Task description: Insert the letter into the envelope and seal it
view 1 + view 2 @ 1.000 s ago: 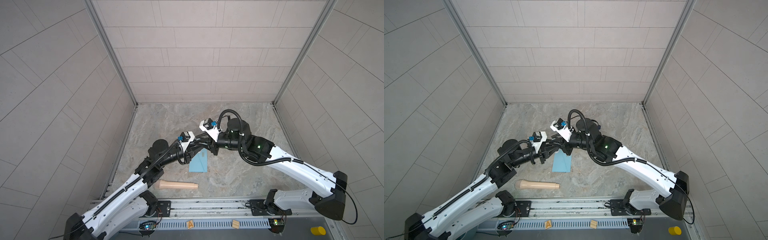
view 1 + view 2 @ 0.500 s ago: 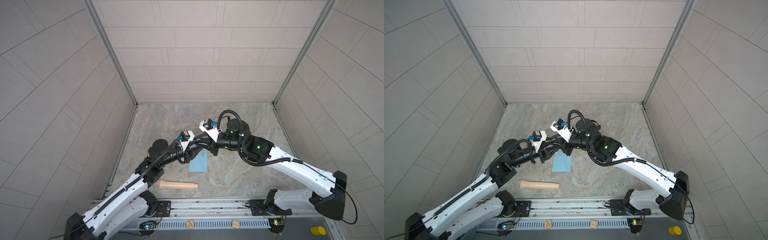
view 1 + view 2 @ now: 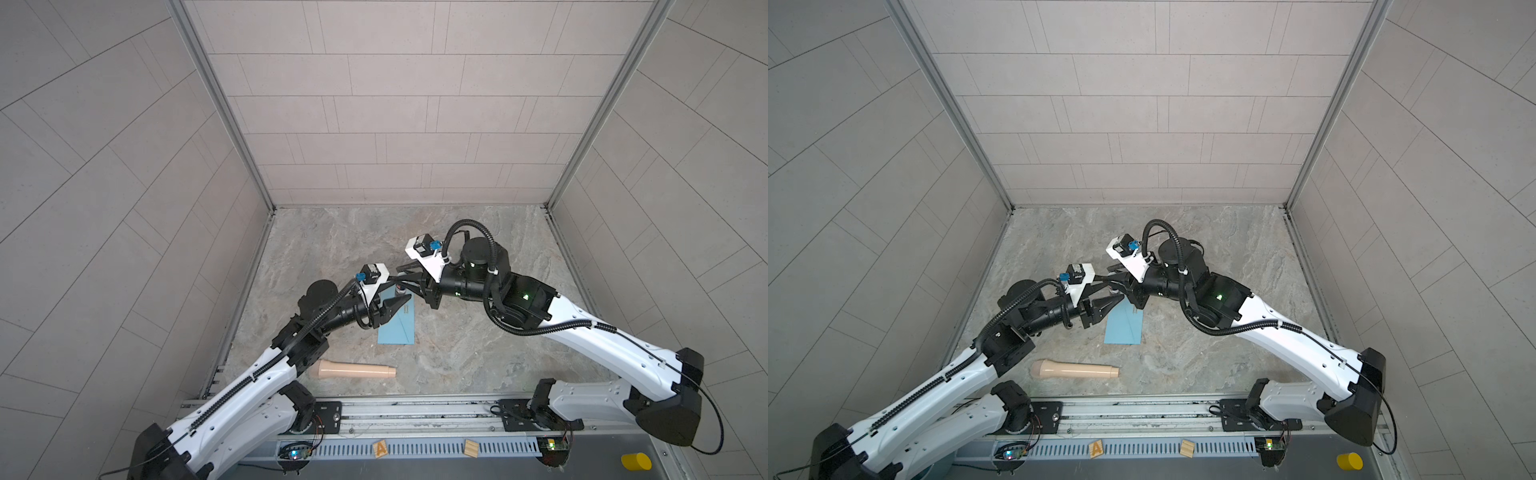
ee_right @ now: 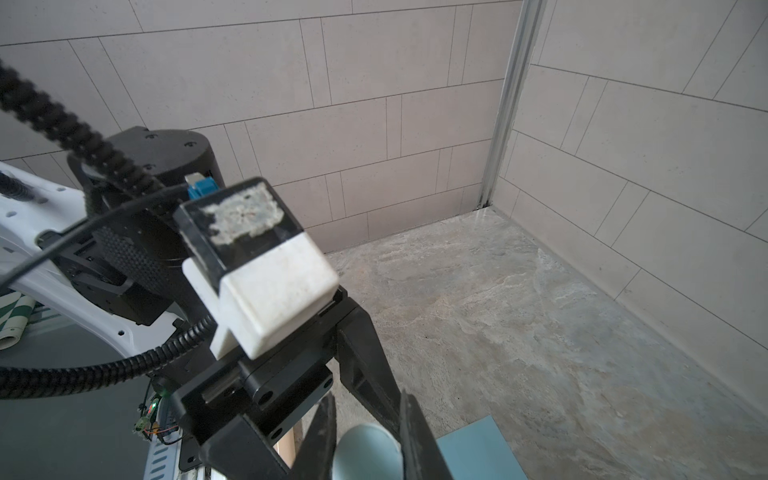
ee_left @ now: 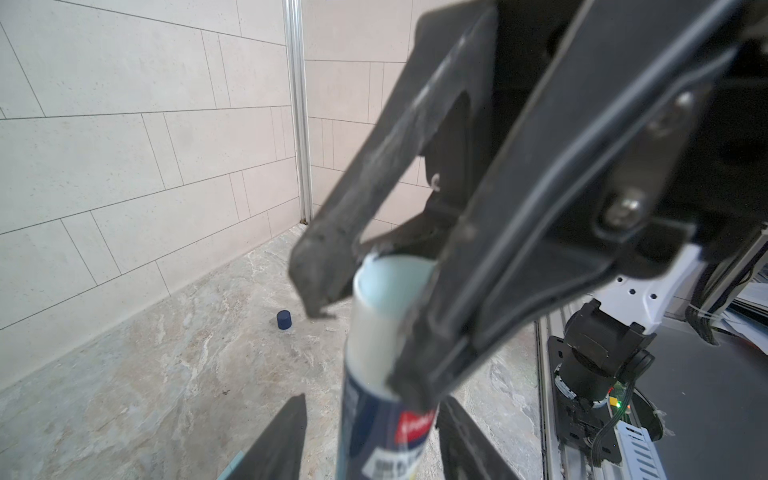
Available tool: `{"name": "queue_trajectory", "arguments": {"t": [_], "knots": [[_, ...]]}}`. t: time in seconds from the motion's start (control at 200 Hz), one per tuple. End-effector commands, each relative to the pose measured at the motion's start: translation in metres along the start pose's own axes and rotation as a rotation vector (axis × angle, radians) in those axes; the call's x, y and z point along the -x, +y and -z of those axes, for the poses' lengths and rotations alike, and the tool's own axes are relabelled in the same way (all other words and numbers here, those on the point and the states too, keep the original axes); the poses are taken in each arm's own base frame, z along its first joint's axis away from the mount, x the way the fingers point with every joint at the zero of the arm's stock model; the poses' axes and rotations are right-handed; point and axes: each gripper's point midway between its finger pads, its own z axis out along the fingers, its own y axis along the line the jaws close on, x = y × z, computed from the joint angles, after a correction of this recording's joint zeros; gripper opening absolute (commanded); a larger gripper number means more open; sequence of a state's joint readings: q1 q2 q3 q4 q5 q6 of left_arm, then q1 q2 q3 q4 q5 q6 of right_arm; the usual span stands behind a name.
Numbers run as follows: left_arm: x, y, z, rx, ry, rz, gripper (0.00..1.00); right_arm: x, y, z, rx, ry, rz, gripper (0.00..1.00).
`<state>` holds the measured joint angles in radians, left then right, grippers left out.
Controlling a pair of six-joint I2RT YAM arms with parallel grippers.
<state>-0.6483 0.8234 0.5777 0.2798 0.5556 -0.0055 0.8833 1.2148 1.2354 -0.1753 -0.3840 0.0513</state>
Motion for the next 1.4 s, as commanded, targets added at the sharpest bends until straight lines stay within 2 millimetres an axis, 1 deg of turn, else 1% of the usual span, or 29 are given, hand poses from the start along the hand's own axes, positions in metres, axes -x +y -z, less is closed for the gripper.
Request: {"name": "queue_trajectory", "arguments": {"t": [0.0,0.285,0.615,0.69,0.991,1.016,1.056,1.126,1.181,1.241,1.326,1.396], "knots": [[0.006,-0.002,0.000,-0.009,-0.035,-0.009,0.56,0.025,0.000,0.012,-0.020,-0.083,0.005,0.00],[0.011,-0.002,-0.002,-0.018,-0.050,-0.011,0.55,0.025,0.001,0.008,0.001,-0.081,-0.028,0.00],[0.012,-0.004,-0.003,-0.028,-0.053,-0.020,0.45,0.021,0.000,0.001,0.011,-0.070,-0.063,0.00],[0.012,-0.004,-0.003,-0.032,-0.053,-0.021,0.38,0.020,-0.001,-0.001,0.011,-0.064,-0.070,0.00],[0.010,-0.004,-0.003,-0.032,-0.047,-0.026,0.01,0.020,-0.005,-0.003,0.005,-0.061,-0.084,0.00],[0.011,-0.004,-0.003,-0.032,-0.049,-0.029,0.00,0.020,-0.005,-0.002,0.004,-0.061,-0.086,0.03],[0.011,-0.004,-0.003,-0.031,-0.046,-0.030,0.00,0.021,-0.006,-0.001,0.000,-0.063,-0.086,0.10],[0.009,-0.005,-0.003,-0.031,-0.040,-0.037,0.00,0.023,-0.010,0.003,-0.011,-0.062,-0.089,0.30],[0.007,-0.004,-0.002,-0.029,-0.031,-0.045,0.00,0.026,-0.013,0.009,-0.025,-0.064,-0.087,0.43],[0.005,-0.005,-0.001,-0.027,-0.018,-0.055,0.00,0.030,-0.019,0.017,-0.049,-0.069,-0.083,0.53],[-0.001,-0.004,0.000,-0.021,0.007,-0.062,0.00,0.036,-0.026,0.033,-0.081,-0.084,-0.077,0.64],[-0.003,-0.004,0.000,-0.020,0.020,-0.070,0.00,0.038,-0.035,0.044,-0.113,-0.090,-0.077,0.68]]}}
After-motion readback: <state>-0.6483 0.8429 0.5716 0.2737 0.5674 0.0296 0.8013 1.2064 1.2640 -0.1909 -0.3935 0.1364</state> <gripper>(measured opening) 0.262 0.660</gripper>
